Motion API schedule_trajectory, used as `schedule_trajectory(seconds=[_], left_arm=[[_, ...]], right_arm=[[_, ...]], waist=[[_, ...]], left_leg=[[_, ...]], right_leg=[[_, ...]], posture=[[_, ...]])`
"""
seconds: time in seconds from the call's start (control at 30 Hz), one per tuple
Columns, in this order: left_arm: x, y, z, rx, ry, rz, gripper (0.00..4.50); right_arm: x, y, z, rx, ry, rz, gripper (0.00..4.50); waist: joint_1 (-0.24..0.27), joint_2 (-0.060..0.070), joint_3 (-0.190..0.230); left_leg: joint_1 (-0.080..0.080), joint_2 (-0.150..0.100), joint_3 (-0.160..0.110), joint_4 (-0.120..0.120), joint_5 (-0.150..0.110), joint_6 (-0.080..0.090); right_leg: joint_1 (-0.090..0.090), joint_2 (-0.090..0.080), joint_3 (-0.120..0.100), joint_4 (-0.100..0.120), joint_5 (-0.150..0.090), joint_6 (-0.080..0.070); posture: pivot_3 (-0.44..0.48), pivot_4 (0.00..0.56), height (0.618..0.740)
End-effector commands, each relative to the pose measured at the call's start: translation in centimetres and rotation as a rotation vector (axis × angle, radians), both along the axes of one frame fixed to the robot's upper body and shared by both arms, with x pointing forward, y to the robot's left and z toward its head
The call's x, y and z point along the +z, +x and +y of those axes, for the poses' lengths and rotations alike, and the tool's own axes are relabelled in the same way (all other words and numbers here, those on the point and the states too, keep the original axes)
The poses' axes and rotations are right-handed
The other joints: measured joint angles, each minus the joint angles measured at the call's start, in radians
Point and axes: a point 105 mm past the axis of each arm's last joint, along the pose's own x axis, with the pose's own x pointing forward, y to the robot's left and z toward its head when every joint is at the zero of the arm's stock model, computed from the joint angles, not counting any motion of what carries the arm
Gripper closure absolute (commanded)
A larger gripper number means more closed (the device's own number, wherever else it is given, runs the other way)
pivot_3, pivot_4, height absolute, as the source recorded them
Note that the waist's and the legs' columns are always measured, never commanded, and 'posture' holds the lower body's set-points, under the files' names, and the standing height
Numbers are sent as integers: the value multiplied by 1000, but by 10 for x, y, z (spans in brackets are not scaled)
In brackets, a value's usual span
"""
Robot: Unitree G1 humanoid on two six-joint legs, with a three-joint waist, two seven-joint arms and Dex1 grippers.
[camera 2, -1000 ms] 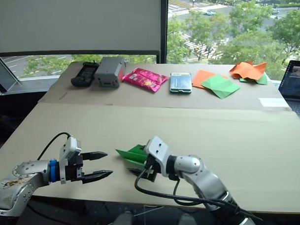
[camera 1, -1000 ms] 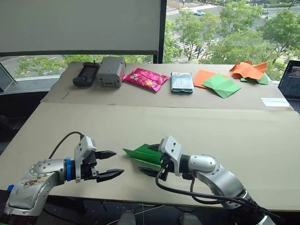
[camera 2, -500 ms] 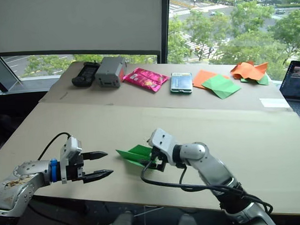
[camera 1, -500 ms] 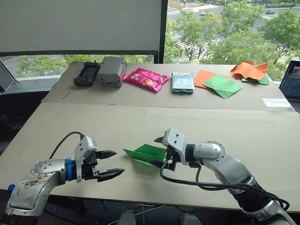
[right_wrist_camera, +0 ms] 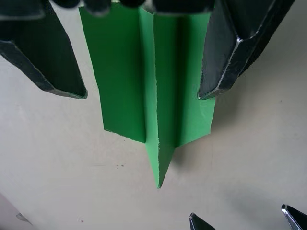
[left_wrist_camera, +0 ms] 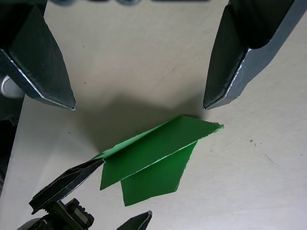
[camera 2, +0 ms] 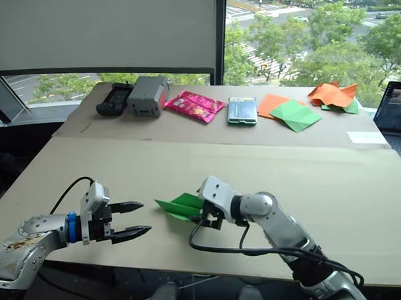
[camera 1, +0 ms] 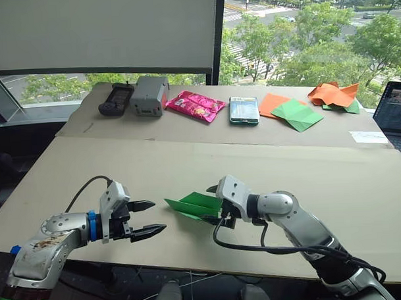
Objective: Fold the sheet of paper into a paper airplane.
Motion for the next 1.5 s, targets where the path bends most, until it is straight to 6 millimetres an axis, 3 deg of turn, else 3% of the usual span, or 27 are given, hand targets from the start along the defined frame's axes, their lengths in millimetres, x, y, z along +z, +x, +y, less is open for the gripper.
schedule_trajectory(seconds=[0.03,0.27,0.3,0.57,0.8,0.9,0.97,1.07,1.23,1.33,1.5], left_arm=[[8,-1,-2,-13,3,-36,0],[8,-1,-2,-12,9,-36,0],[8,-1,-2,-11,10,-36,0],[8,0,-1,-9,16,-40,0],[20,5,-9,-7,-33,-71,0],[32,5,-19,-32,-52,-118,0],[47,5,-29,-55,-77,-165,0],[59,6,-35,-67,-100,-195,0],[62,2,-40,-96,-110,-191,0],[55,-1,-44,-126,-97,-178,0],[51,-1,-45,-136,-88,-170,0]], right_arm=[[7,-4,5,27,19,-36,1878],[-1,-7,6,28,6,-17,4316],[-2,-8,6,28,3,-13,4475],[-3,-11,8,39,5,-1,4475],[49,-8,-6,-92,197,-26,4475],[66,-2,-38,-305,270,-26,4475],[68,7,-73,-531,282,-31,4475],[68,9,-105,-724,262,-43,4475],[56,13,-159,-1045,191,-27,4475],[38,12,-198,-1287,151,25,4475],[19,7,-210,-1356,89,72,4475]], waist=[[0,0,0],[0,-1,-1],[0,-1,-1],[-1,-2,-4],[2,-2,-4],[8,-5,-6],[12,-6,-7],[13,-4,-8],[-3,1,-10],[-2,1,-10],[-1,1,-11]], left_leg=[[0,0,0,0,0,0],[1,0,0,0,0,0],[1,0,0,0,0,0],[3,0,0,0,0,0],[3,0,0,0,0,0],[3,0,0,0,0,0],[2,0,0,0,0,0],[2,0,0,0,0,0],[3,0,0,0,0,0],[3,0,0,0,0,0],[1,0,0,1,0,0]], right_leg=[[0,0,0,1,0,0],[0,0,0,5,0,0],[0,0,0,5,0,0],[0,0,1,6,0,0],[0,0,1,7,0,0],[1,0,1,7,0,0],[2,0,1,7,0,-1],[1,0,1,6,0,-1],[0,0,1,7,0,-1],[0,0,1,7,0,-1],[0,0,1,7,0,-1]], posture=[[0,150,713],[0,150,713],[0,150,713],[0,150,713],[0,150,713],[0,150,713],[0,150,713],[0,150,713],[0,150,713],[0,150,713],[0,150,713]])
